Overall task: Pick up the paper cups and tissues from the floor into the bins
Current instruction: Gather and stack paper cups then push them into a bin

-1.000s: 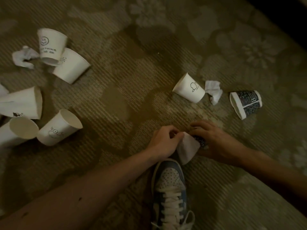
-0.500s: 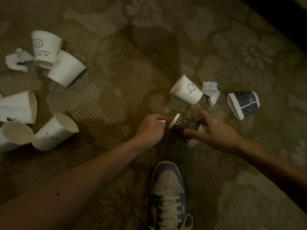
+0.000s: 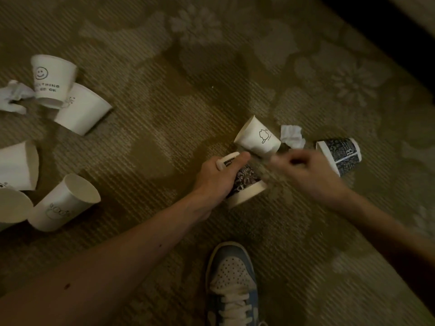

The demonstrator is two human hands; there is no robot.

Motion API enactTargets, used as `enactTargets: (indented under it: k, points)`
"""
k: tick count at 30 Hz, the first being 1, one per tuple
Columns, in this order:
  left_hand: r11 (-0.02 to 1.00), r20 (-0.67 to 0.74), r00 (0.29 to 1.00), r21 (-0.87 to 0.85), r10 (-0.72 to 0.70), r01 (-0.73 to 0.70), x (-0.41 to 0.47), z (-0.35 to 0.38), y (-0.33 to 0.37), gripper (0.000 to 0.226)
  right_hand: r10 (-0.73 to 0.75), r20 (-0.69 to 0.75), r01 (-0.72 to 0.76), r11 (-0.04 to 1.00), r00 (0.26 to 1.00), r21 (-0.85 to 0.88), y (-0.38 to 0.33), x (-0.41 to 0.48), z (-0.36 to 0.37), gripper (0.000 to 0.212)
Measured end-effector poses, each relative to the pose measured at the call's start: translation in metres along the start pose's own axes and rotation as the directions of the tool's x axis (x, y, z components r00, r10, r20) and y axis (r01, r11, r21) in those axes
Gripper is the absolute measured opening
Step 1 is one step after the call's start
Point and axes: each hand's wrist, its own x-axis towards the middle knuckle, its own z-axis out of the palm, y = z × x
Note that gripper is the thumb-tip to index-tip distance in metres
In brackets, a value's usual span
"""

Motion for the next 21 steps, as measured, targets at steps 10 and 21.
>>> enactTargets:
  k: [10, 21]
  points:
    - [0.867, -0.07, 0.994, 0.496, 0.086, -0.04, 0.012, -0.035, -0.004, 0.066, 0.064, -0.016, -0.065, 0.892, 0.998, -0.447, 0.047, 0.079, -0.027, 0.048]
    - [0.86, -0.246, 0.897, 0.457, 0.367, -0.227, 0.013, -0.049, 0.001, 0.048, 0.002, -0.439, -0.05, 0.994, 0.898, -0.097, 0.017, 0.061, -0.012, 0.007]
